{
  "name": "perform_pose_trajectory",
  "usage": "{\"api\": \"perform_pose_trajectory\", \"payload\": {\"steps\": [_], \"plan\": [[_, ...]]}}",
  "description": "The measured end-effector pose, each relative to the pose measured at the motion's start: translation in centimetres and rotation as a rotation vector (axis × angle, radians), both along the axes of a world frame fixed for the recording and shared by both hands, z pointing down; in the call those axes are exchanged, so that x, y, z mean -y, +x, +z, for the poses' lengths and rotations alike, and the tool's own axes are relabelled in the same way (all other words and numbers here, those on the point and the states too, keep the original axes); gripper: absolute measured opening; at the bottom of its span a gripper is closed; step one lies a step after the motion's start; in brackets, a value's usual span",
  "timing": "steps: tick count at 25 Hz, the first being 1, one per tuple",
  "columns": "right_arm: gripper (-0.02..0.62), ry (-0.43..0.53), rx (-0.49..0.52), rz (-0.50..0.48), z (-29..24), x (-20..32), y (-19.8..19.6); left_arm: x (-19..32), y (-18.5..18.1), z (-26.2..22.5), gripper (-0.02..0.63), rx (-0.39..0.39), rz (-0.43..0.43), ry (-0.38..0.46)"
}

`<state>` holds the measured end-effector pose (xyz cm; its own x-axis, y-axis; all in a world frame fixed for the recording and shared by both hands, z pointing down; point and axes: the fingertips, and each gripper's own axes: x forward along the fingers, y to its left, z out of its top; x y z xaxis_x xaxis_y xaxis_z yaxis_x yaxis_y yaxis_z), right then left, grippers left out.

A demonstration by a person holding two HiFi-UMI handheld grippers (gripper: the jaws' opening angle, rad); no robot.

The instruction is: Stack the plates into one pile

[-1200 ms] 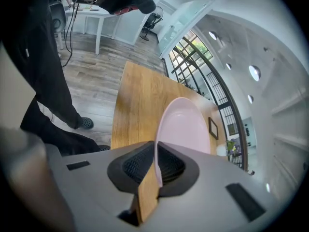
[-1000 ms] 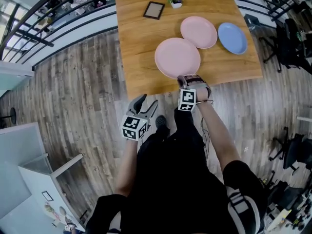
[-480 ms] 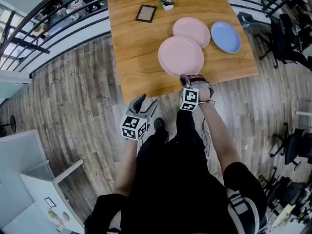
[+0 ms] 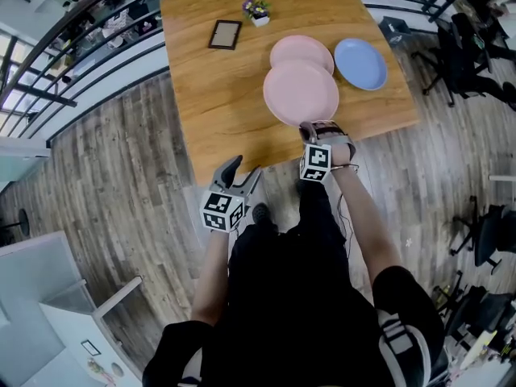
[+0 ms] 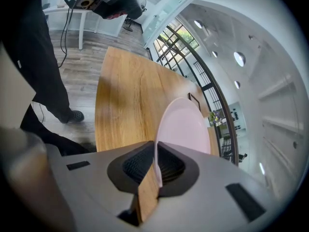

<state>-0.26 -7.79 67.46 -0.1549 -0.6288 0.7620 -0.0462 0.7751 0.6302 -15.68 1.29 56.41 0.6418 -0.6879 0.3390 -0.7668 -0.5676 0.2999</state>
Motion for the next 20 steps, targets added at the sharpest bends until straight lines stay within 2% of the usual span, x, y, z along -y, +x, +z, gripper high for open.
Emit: {"api": "perform_pose_trajectory", "payload": {"steps": [8, 20], "plan": [[0.034, -0.002, -0.008, 0.026, 1.1, 2.8, 3.8, 2.7, 2.3, 0.0, 0.242, 0.005, -0.001, -0.007], [0.037, -0.041, 0.003, -0.067, 0.7, 7.2, 5.8, 6.8, 6.6, -1.0, 0.242, 0.013, -0.063, -0.015]]}}
